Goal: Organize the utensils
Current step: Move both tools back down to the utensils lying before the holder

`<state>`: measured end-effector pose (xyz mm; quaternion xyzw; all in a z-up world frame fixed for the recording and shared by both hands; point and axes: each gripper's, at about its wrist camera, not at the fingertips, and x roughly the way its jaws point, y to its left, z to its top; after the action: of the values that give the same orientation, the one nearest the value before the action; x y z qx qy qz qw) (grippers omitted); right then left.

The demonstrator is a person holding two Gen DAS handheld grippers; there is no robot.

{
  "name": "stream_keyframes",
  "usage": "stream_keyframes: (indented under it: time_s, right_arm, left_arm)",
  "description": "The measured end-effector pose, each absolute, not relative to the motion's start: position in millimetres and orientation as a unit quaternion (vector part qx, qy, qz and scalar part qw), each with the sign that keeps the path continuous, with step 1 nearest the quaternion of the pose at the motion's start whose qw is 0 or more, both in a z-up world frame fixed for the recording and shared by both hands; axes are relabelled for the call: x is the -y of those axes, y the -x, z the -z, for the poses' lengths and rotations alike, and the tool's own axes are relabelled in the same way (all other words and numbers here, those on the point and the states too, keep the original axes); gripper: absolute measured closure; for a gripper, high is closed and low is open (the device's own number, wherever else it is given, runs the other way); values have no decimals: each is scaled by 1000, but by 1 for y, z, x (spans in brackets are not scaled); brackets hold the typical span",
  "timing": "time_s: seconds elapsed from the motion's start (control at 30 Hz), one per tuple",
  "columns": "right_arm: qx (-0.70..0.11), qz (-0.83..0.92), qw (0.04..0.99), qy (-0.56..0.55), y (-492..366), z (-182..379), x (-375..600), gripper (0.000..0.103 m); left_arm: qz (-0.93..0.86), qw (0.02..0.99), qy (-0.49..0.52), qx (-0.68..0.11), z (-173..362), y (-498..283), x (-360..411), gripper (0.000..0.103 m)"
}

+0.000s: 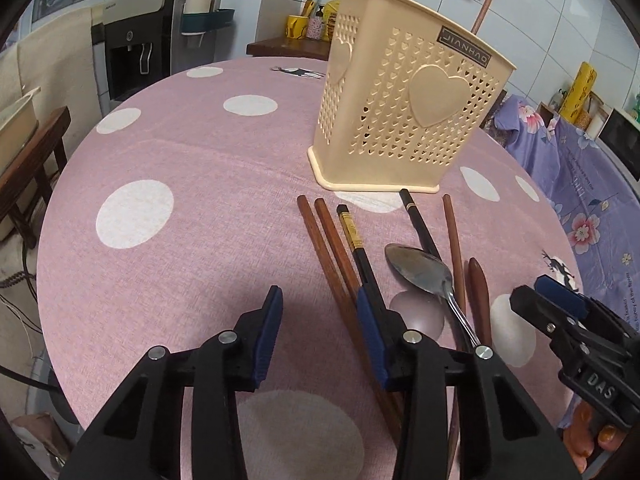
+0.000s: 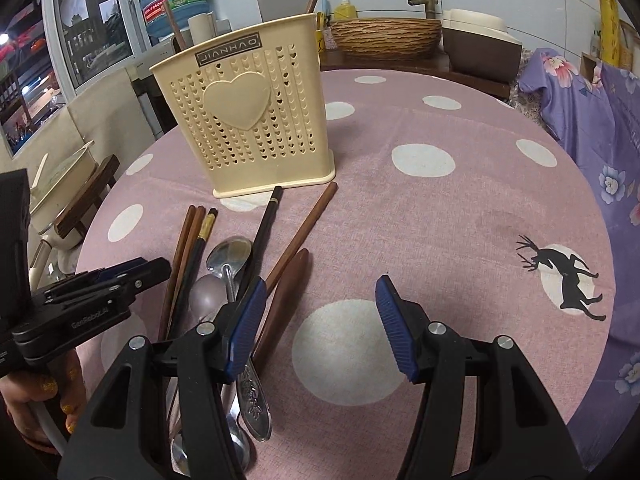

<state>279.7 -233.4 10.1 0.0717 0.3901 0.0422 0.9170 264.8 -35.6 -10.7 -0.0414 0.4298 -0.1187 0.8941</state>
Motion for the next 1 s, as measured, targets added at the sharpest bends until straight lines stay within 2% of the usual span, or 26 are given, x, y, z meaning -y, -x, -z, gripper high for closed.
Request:
stream_keyframes:
  time_s: [0.2,0.33,0.53,0.6,0.73,1.0]
  right_arm:
    - [-395,-28,916,-67,-282,-10,234,46]
    - [-414,-23,905,-89,-290,-4,237,52]
    - [-431,-28,896,-98,-296,1,227,54]
    - [-438,-30,893,-101,-297,3,223,57]
    - [-448,-19,889,-89,-299,6,214,69]
    - [-449,6,888,-99,-304,8,211,77]
  left_arm:
    - [100,897,19,-431,13,-274,42,71]
    - [96,896,17,-433,12,-275,39,75]
    - [99,893,29,-439,11,-275,27,76]
    - [99,891,38,-441,11,-277,26,76]
    - [89,892,48,-440,12,-282,25,76]
    - [76,894,36,-440,12,-294,31,76]
